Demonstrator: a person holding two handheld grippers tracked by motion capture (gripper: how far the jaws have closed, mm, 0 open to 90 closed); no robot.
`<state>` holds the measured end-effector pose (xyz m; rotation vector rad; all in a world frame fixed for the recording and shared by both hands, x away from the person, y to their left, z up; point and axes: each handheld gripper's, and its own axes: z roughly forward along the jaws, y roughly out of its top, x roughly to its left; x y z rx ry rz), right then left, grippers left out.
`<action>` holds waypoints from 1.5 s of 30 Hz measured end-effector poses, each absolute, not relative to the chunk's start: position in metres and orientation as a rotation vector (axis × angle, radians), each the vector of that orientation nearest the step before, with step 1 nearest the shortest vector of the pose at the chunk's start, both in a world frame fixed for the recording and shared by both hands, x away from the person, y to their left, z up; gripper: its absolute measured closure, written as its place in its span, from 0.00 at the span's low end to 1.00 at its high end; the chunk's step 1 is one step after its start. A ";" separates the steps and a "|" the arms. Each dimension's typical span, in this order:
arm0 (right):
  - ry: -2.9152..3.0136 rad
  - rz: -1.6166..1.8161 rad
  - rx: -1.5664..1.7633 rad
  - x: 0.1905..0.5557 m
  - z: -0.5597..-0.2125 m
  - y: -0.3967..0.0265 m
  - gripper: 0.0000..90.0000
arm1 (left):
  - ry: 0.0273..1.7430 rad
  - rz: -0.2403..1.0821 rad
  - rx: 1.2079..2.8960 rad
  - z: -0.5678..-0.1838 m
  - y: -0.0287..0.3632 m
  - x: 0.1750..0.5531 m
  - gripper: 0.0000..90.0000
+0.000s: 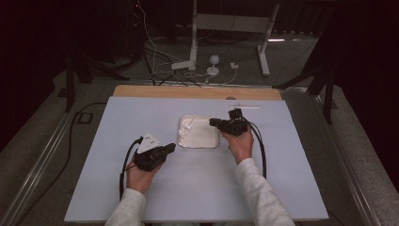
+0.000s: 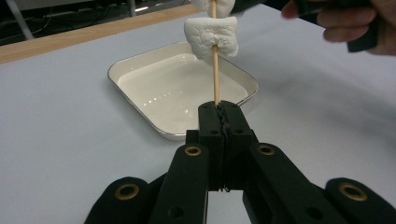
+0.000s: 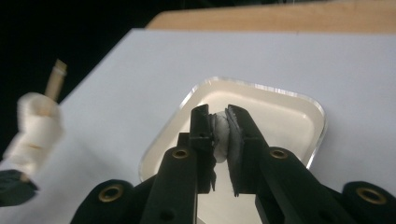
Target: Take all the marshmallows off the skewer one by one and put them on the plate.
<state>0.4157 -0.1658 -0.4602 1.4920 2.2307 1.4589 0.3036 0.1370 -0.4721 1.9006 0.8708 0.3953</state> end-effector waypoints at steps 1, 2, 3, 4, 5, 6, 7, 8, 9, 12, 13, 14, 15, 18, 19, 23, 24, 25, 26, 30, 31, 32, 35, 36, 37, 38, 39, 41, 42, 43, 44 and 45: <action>2.242 1.441 1.496 0.417 -0.464 -0.164 0.91 | 0.871 0.395 1.901 -0.472 0.137 0.304 1.00; 2.250 1.421 1.505 0.418 -0.467 -0.161 0.91 | 0.873 0.395 1.902 -0.472 0.137 0.304 1.00; 2.250 1.421 1.505 0.418 -0.467 -0.161 0.91 | 0.873 0.395 1.902 -0.472 0.137 0.304 1.00; 2.266 1.397 1.515 0.420 -0.474 -0.158 0.90 | 0.878 0.394 1.901 -0.473 0.137 0.304 1.00; 2.273 1.387 1.524 0.421 -0.476 -0.156 0.88 | 0.878 0.394 1.901 -0.473 0.137 0.304 1.00; 2.280 1.383 1.530 0.422 -0.479 -0.154 0.84 | 0.880 0.394 1.900 -0.473 0.138 0.304 1.00; 2.284 1.386 1.541 0.423 -0.481 -0.153 0.77 | 0.887 0.393 1.899 -0.473 0.138 0.305 1.00; 2.285 1.383 1.551 0.423 -0.483 -0.152 0.71 | 0.887 0.393 1.899 -0.473 0.138 0.305 1.00; 2.287 1.379 1.556 0.424 -0.485 -0.151 0.66 | 0.890 0.393 1.897 -0.474 0.139 0.305 1.00; 2.293 1.362 1.559 0.424 -0.486 -0.150 0.56 | 0.896 0.395 1.895 -0.474 0.140 0.305 1.00; 2.290 1.370 1.556 0.423 -0.485 -0.150 0.48 | 0.899 0.396 1.893 -0.474 0.140 0.305 1.00; 2.284 1.377 1.559 0.422 -0.484 -0.150 0.44 | 0.902 0.396 1.891 -0.474 0.140 0.305 1.00; 2.284 1.377 1.559 0.422 -0.484 -0.150 0.44 | 0.902 0.396 1.891 -0.474 0.140 0.305 1.00; 2.282 1.426 1.551 0.419 -0.477 -0.152 0.37 | 0.909 0.395 1.894 -0.474 0.140 0.306 1.00; 2.284 1.440 1.541 0.418 -0.475 -0.152 0.36 | 0.909 0.395 1.894 -0.474 0.140 0.306 1.00; 2.296 1.486 1.503 0.413 -0.468 -0.152 0.35 | 0.913 0.395 1.896 -0.475 0.139 0.306 1.00; 2.299 1.497 1.488 0.411 -0.466 -0.152 0.34 | 0.913 0.394 1.896 -0.475 0.139 0.306 1.00; 2.301 1.509 1.481 0.410 -0.464 -0.151 0.34 | 0.913 0.394 1.896 -0.475 0.138 0.306 1.00; 2.301 1.524 1.475 0.408 -0.462 -0.151 0.34 | 0.913 0.394 1.896 -0.475 0.138 0.307 1.00; 2.307 1.580 1.451 0.403 -0.456 -0.150 0.33 | 0.918 0.394 1.894 -0.475 0.137 0.307 1.00; 2.310 1.589 1.442 0.402 -0.455 -0.150 0.33 | 0.917 0.393 1.892 -0.475 0.137 0.307 1.00; 2.312 1.597 1.435 0.400 -0.453 -0.149 0.34 | 0.916 0.392 1.892 -0.475 0.137 0.307 1.00; 2.323 1.633 1.408 0.397 -0.449 -0.147 0.36 | 0.916 0.389 1.890 -0.475 0.136 0.307 1.00; 2.326 1.644 1.401 0.397 -0.448 -0.146 0.37 | 0.915 0.388 1.889 -0.475 0.136 0.307 1.00; 2.329 1.655 1.395 0.396 -0.447 -0.145 0.38 | 0.914 0.387 1.888 -0.475 0.135 0.307 1.00; 2.332 1.673 1.391 0.396 -0.447 -0.144 0.39 | 0.913 0.384 1.886 -0.475 0.135 0.307 1.00; 2.333 1.685 1.388 0.395 -0.446 -0.143 0.39 | 0.913 0.375 1.877 -0.475 0.135 0.307 1.00; 2.338 1.700 1.379 0.394 -0.445 -0.141 0.38 | 0.912 0.372 1.875 -0.475 0.134 0.307 1.00; 2.338 1.700 1.379 0.394 -0.445 -0.141 0.38 | 0.912 0.372 1.875 -0.475 0.134 0.307 1.00; 2.344 1.705 1.377 0.394 -0.445 -0.139 0.37 | 0.910 0.373 1.874 -0.474 0.134 0.307 1.00; 2.351 1.708 1.377 0.393 -0.445 -0.138 0.36 | 0.910 0.370 1.870 -0.474 0.134 0.307 1.00; 2.351 1.708 1.377 0.393 -0.445 -0.138 0.36 | 0.909 0.369 1.869 -0.474 0.134 0.306 1.00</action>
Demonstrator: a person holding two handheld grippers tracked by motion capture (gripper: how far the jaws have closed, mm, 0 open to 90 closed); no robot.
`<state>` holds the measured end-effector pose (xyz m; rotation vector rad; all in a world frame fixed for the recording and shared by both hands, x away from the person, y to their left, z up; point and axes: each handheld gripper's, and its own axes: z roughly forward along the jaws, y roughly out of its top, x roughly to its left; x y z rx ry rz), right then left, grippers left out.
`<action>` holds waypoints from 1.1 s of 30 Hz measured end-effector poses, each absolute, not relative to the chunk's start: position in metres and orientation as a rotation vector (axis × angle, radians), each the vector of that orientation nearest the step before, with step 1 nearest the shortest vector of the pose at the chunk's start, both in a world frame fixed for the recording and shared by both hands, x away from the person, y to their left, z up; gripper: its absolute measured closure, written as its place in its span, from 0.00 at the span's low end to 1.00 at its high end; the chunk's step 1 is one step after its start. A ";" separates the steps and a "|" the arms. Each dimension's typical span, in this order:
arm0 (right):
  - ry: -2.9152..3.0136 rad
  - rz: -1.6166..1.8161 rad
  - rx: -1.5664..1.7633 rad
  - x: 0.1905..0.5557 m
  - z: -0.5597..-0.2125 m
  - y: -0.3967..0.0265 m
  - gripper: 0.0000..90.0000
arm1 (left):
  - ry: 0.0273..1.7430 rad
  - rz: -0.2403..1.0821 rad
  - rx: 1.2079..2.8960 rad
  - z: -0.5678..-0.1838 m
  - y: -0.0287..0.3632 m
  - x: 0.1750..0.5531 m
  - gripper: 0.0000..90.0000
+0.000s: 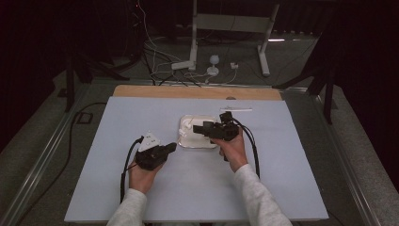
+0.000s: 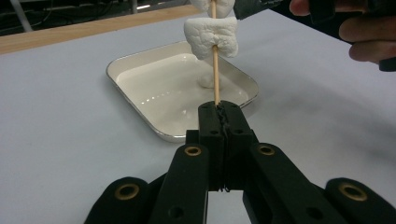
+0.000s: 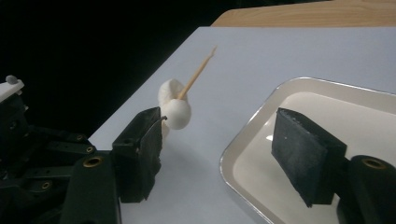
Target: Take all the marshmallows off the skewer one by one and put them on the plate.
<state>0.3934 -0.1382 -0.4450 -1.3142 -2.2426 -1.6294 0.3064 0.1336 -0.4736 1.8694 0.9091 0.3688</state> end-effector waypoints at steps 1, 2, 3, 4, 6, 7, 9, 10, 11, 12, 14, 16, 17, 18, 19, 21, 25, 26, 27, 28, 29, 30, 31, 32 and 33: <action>-2.233 -1.625 -1.302 0.393 -0.445 -0.136 0.34 | 0.905 0.371 1.871 -0.473 0.133 0.306 1.00; -2.233 -1.623 -1.301 0.393 -0.445 -0.135 0.33 | 0.903 0.369 1.870 -0.473 0.133 0.306 1.00; -2.234 -1.622 -1.298 0.393 -0.445 -0.134 0.33 | 0.901 0.368 1.867 -0.473 0.132 0.306 1.00; -2.231 -1.621 -1.293 0.392 -0.445 -0.133 0.33 | 0.898 0.366 1.865 -0.472 0.131 0.306 1.00; -2.216 -1.622 -1.286 0.392 -0.445 -0.132 0.32 | 0.893 0.366 1.864 -0.471 0.130 0.305 1.00; -2.211 -1.623 -1.284 0.392 -0.445 -0.131 0.33 | 0.891 0.363 1.862 -0.471 0.129 0.305 1.00; -2.203 -1.622 -1.279 0.393 -0.446 -0.131 0.34 | 0.886 0.363 1.857 -0.470 0.128 0.304 1.00; -2.195 -1.619 -1.273 0.393 -0.446 -0.131 0.36 | 0.884 0.362 1.857 -0.469 0.128 0.304 1.00; -2.178 -1.621 -1.256 0.393 -0.447 -0.130 0.41 | 0.880 0.361 1.857 -0.469 0.128 0.304 1.00; -2.165 -1.622 -1.246 0.393 -0.447 -0.130 0.44 | 0.880 0.360 1.851 -0.469 0.127 0.304 1.00; -2.133 -1.627 -1.219 0.393 -0.448 -0.130 0.51 | 0.879 0.359 1.850 -0.469 0.126 0.304 1.00; -2.116 -1.632 -1.211 0.394 -0.448 -0.130 0.54 | 0.877 0.360 1.848 -0.469 0.126 0.304 1.00; -2.098 -1.635 -1.207 0.394 -0.448 -0.130 0.58 | 0.876 0.359 1.847 -0.469 0.126 0.304 1.00; -2.063 -1.642 -1.196 0.395 -0.449 -0.130 0.63 | 0.875 0.358 1.846 -0.469 0.125 0.304 1.00; -2.050 -1.642 -1.190 0.395 -0.449 -0.130 0.64 | 0.874 0.358 1.846 -0.469 0.125 0.304 1.00; -2.042 -1.641 -1.187 0.395 -0.449 -0.129 0.68 | 0.870 0.357 1.849 -0.470 0.124 0.303 1.00; -1.974 -1.649 -1.158 0.395 -0.450 -0.129 0.80 | 0.864 0.358 1.852 -0.471 0.123 0.303 1.00; -1.974 -1.649 -1.158 0.395 -0.450 -0.129 0.80 | 0.861 0.356 1.851 -0.471 0.123 0.303 1.00; -1.959 -1.648 -1.156 0.396 -0.449 -0.129 0.82 | 0.859 0.356 1.850 -0.471 0.123 0.303 1.00; -1.959 -1.648 -1.156 0.396 -0.449 -0.129 0.82 | 0.857 0.358 1.850 -0.471 0.123 0.303 1.00; -1.960 -1.652 -1.157 0.395 -0.449 -0.129 0.83 | 0.855 0.356 1.849 -0.471 0.123 0.303 1.00; -1.959 -1.662 -1.160 0.395 -0.448 -0.129 0.84 | 0.851 0.355 1.846 -0.471 0.124 0.303 1.00; -1.959 -1.662 -1.160 0.395 -0.448 -0.129 0.84 | 0.848 0.361 1.847 -0.471 0.124 0.303 1.00; -1.955 -1.668 -1.170 0.395 -0.447 -0.130 0.85 | 0.845 0.365 1.848 -0.471 0.124 0.303 1.00; -1.955 -1.668 -1.170 0.395 -0.447 -0.130 0.85 | 0.845 0.364 1.846 -0.471 0.124 0.303 1.00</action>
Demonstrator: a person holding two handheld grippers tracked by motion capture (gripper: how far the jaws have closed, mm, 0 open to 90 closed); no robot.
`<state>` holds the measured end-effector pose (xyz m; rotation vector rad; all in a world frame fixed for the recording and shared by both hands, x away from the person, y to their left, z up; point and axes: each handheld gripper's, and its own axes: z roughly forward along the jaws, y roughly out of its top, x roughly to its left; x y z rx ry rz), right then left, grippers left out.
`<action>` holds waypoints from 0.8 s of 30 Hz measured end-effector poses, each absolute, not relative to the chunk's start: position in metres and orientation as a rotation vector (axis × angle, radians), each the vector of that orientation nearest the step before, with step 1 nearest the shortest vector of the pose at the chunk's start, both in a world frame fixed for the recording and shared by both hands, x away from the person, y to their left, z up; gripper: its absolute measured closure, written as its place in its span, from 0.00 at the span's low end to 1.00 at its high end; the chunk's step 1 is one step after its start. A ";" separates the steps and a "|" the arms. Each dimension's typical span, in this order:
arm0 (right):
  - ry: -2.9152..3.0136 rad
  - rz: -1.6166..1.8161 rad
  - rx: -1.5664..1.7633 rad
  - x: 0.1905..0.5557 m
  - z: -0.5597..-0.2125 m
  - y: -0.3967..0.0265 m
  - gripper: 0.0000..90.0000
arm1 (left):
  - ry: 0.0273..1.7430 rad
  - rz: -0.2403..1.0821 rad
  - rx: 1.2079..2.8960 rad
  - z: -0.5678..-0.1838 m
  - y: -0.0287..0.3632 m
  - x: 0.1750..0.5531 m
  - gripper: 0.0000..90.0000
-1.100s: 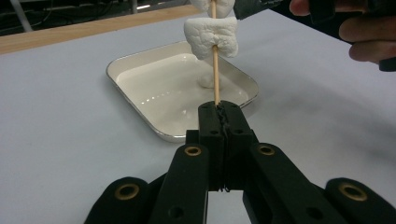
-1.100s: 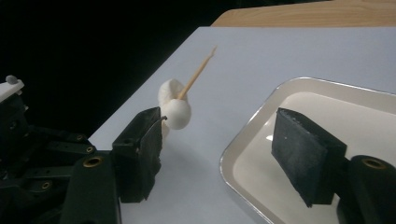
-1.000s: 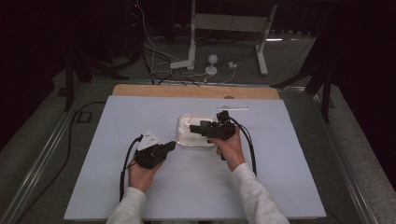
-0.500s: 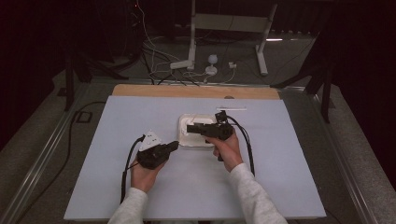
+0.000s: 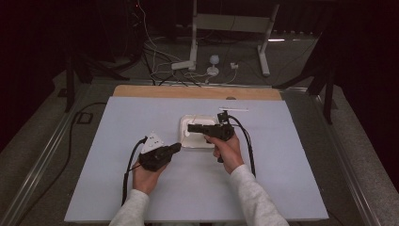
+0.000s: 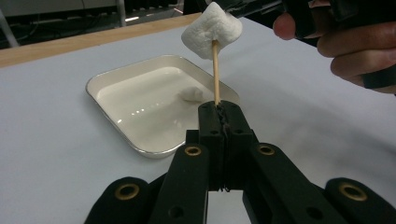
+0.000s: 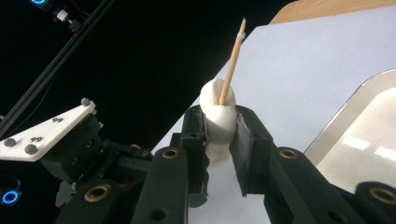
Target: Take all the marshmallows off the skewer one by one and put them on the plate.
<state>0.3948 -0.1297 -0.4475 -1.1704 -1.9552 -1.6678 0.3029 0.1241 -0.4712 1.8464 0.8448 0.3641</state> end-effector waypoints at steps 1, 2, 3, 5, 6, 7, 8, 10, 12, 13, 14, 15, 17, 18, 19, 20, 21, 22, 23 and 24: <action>-1.956 -1.675 -1.182 0.395 -0.447 -0.130 0.86 | 0.845 0.366 1.846 -0.471 0.124 0.303 1.00; -1.949 -1.679 -1.189 0.395 -0.446 -0.131 0.86 | 0.845 0.370 1.847 -0.471 0.124 0.303 1.00; -1.949 -1.679 -1.189 0.395 -0.446 -0.131 0.86 | 0.844 0.368 1.846 -0.471 0.124 0.303 1.00; -1.940 -1.691 -1.201 0.396 -0.446 -0.132 0.87 | 0.840 0.377 1.847 -0.471 0.125 0.302 1.00; -1.931 -1.697 -1.207 0.396 -0.445 -0.133 0.87 | 0.838 0.378 1.849 -0.471 0.125 0.302 1.00; -1.924 -1.699 -1.213 0.396 -0.445 -0.133 0.87 | 0.835 0.378 1.852 -0.471 0.125 0.302 1.00; -1.923 -1.703 -1.215 0.396 -0.444 -0.134 0.87 | 0.833 0.380 1.855 -0.471 0.125 0.302 1.00; -1.894 -1.740 -1.241 0.397 -0.443 -0.138 0.88 | 0.832 0.382 1.866 -0.471 0.125 0.302 1.00; -1.842 -1.773 -1.273 0.399 -0.440 -0.145 0.88 | 0.828 0.391 1.874 -0.472 0.126 0.301 1.00; -1.842 -1.773 -1.273 0.399 -0.440 -0.145 0.88 | 0.828 0.382 1.872 -0.472 0.127 0.301 1.00; -1.856 -1.784 -1.281 0.400 -0.437 -0.150 0.88 | 0.822 0.388 1.875 -0.471 0.127 0.301 1.00; -1.856 -1.784 -1.281 0.400 -0.437 -0.150 0.88 | 0.817 0.390 1.882 -0.471 0.126 0.301 1.00; -1.828 -1.821 -1.300 0.400 -0.434 -0.156 0.89 | 0.817 0.413 1.926 -0.473 0.124 0.300 1.00; -1.799 -1.855 -1.325 0.401 -0.431 -0.162 0.89 | 0.832 0.421 1.944 -0.476 0.124 0.300 1.00; -1.762 -1.895 -1.337 0.402 -0.428 -0.169 0.89 | 0.845 0.411 1.940 -0.479 0.127 0.301 1.00; -1.746 -1.919 -1.345 0.403 -0.424 -0.176 0.89 | 0.864 0.406 1.929 -0.480 0.129 0.301 1.00; -1.777 -1.917 -1.351 0.403 -0.420 -0.181 0.89 | 0.873 0.401 1.913 -0.479 0.132 0.302 1.00; -1.843 -1.904 -1.361 0.403 -0.417 -0.184 0.89 | 0.879 0.400 1.896 -0.478 0.134 0.303 1.00; -1.901 -1.892 -1.372 0.402 -0.415 -0.186 0.89 | 0.888 0.402 1.884 -0.477 0.135 0.303 1.00; -1.928 -1.882 -1.374 0.402 -0.414 -0.188 0.88 | 0.894 0.402 1.877 -0.477 0.136 0.303 1.00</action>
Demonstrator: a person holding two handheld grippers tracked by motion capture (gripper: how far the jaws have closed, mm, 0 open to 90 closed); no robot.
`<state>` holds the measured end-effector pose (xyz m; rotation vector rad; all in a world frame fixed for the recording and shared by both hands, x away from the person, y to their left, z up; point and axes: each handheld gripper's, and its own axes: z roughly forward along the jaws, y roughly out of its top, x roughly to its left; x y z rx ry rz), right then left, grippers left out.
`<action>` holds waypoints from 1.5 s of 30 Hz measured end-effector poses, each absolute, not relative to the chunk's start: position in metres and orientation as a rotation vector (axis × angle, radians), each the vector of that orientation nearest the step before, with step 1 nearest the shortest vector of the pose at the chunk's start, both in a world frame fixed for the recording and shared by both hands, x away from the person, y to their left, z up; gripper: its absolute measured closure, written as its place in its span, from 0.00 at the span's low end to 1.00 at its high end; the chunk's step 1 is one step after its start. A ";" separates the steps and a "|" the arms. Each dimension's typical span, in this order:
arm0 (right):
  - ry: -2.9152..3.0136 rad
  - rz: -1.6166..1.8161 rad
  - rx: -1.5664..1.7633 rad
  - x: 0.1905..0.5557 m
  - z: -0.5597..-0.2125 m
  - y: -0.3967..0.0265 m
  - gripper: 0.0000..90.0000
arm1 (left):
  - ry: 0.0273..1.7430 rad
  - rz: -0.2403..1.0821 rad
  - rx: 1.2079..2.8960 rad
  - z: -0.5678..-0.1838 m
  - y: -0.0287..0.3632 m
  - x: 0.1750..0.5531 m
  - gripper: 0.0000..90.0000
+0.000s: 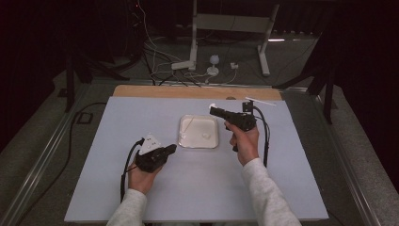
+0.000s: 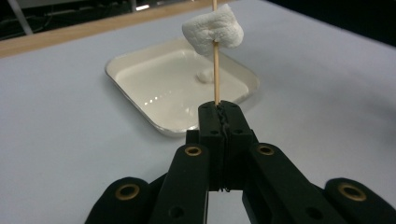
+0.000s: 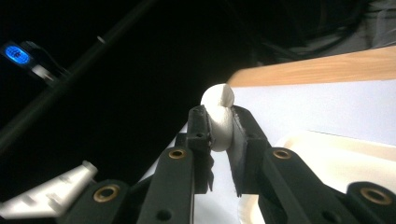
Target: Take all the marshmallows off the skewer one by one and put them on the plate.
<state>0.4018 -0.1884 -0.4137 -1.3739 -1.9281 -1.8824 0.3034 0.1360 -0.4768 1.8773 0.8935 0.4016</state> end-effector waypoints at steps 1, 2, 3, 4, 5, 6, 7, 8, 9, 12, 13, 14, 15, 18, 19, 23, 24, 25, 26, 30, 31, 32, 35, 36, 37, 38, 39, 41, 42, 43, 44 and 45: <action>-1.980 -1.861 -1.389 0.401 -0.415 -0.190 0.88 | 0.896 0.402 1.876 -0.477 0.136 0.303 1.00; -1.980 -1.861 -1.389 0.401 -0.415 -0.190 0.88 | 0.897 0.404 1.877 -0.477 0.136 0.303 1.00; -1.999 -1.847 -1.396 0.402 -0.417 -0.191 0.88 | 0.896 0.403 1.878 -0.477 0.135 0.303 1.00; -2.015 -1.832 -1.403 0.402 -0.419 -0.190 0.88 | 0.896 0.402 1.877 -0.476 0.135 0.303 1.00; -2.060 -1.801 -1.426 0.403 -0.423 -0.189 0.88 | 0.896 0.402 1.877 -0.476 0.135 0.303 1.00; -2.060 -1.801 -1.426 0.403 -0.423 -0.189 0.88 | 0.897 0.401 1.875 -0.477 0.134 0.304 1.00; -2.101 -1.769 -1.443 0.403 -0.428 -0.188 0.87 | 0.899 0.399 1.873 -0.477 0.134 0.304 1.00; -2.101 -1.769 -1.443 0.403 -0.428 -0.188 0.87 | 0.900 0.399 1.875 -0.477 0.134 0.304 1.00; -2.127 -1.748 -1.456 0.404 -0.430 -0.187 0.87 | 0.900 0.398 1.876 -0.477 0.135 0.304 1.00; -2.211 -1.680 -1.488 0.404 -0.438 -0.184 0.87 | 0.902 0.399 1.871 -0.476 0.135 0.304 1.00; -2.211 -1.680 -1.488 0.404 -0.438 -0.184 0.87 | 0.903 0.397 1.869 -0.476 0.135 0.304 1.00; -2.226 -1.666 -1.495 0.405 -0.440 -0.183 0.87 | 0.904 0.396 1.868 -0.476 0.135 0.304 1.00; -2.248 -1.638 -1.501 0.405 -0.445 -0.181 0.87 | 0.903 0.396 1.869 -0.476 0.135 0.304 1.00; -2.285 -1.600 -1.511 0.405 -0.450 -0.179 0.87 | 0.906 0.393 1.867 -0.476 0.135 0.305 1.00; -2.301 -1.584 -1.516 0.405 -0.452 -0.177 0.87 | 0.907 0.393 1.867 -0.476 0.135 0.305 1.00; -2.358 -1.492 -1.539 0.404 -0.467 -0.174 0.86 | 0.910 0.392 1.868 -0.476 0.135 0.305 1.00; -2.373 -1.470 -1.544 0.404 -0.469 -0.173 0.86 | 0.910 0.390 1.869 -0.477 0.135 0.305 1.00; -2.389 -1.455 -1.545 0.404 -0.472 -0.172 0.86 | 0.910 0.389 1.869 -0.477 0.135 0.305 1.00; -2.400 -1.437 -1.547 0.404 -0.474 -0.171 0.86 | 0.910 0.390 1.871 -0.477 0.135 0.305 1.00; -2.431 -1.376 -1.541 0.404 -0.480 -0.167 0.84 | 0.912 0.389 1.869 -0.477 0.135 0.306 1.00; -2.431 -1.376 -1.541 0.404 -0.480 -0.167 0.84 | 0.913 0.389 1.869 -0.477 0.135 0.306 1.00; -2.440 -1.368 -1.542 0.404 -0.482 -0.166 0.82 | 0.914 0.390 1.869 -0.477 0.135 0.306 1.00; -2.441 -1.355 -1.558 0.404 -0.485 -0.165 0.64 | 0.916 0.390 1.867 -0.477 0.135 0.306 1.00; -2.439 -1.350 -1.563 0.404 -0.486 -0.165 0.58 | 0.917 0.390 1.867 -0.477 0.135 0.306 1.00; -2.441 -1.343 -1.567 0.404 -0.487 -0.165 0.54 | 0.918 0.390 1.867 -0.477 0.135 0.306 1.00; -2.446 -1.346 -1.570 0.403 -0.487 -0.165 0.48 | 0.921 0.391 1.865 -0.477 0.135 0.306 1.00; -2.443 -1.354 -1.573 0.403 -0.487 -0.165 0.43 | 0.923 0.393 1.864 -0.477 0.135 0.306 1.00; -2.416 -1.375 -1.564 0.403 -0.486 -0.166 0.37 | 0.927 0.393 1.863 -0.477 0.136 0.306 1.00; -2.407 -1.386 -1.563 0.402 -0.484 -0.167 0.34 | 0.928 0.393 1.864 -0.477 0.135 0.307 1.00; -2.406 -1.395 -1.561 0.402 -0.483 -0.167 0.32 | 0.929 0.394 1.863 -0.477 0.135 0.307 1.00; -2.391 -1.416 -1.550 0.401 -0.480 -0.167 0.28 | 0.929 0.394 1.864 -0.477 0.135 0.307 1.00; -2.378 -1.426 -1.541 0.401 -0.479 -0.167 0.26 | 0.930 0.394 1.863 -0.477 0.135 0.307 1.00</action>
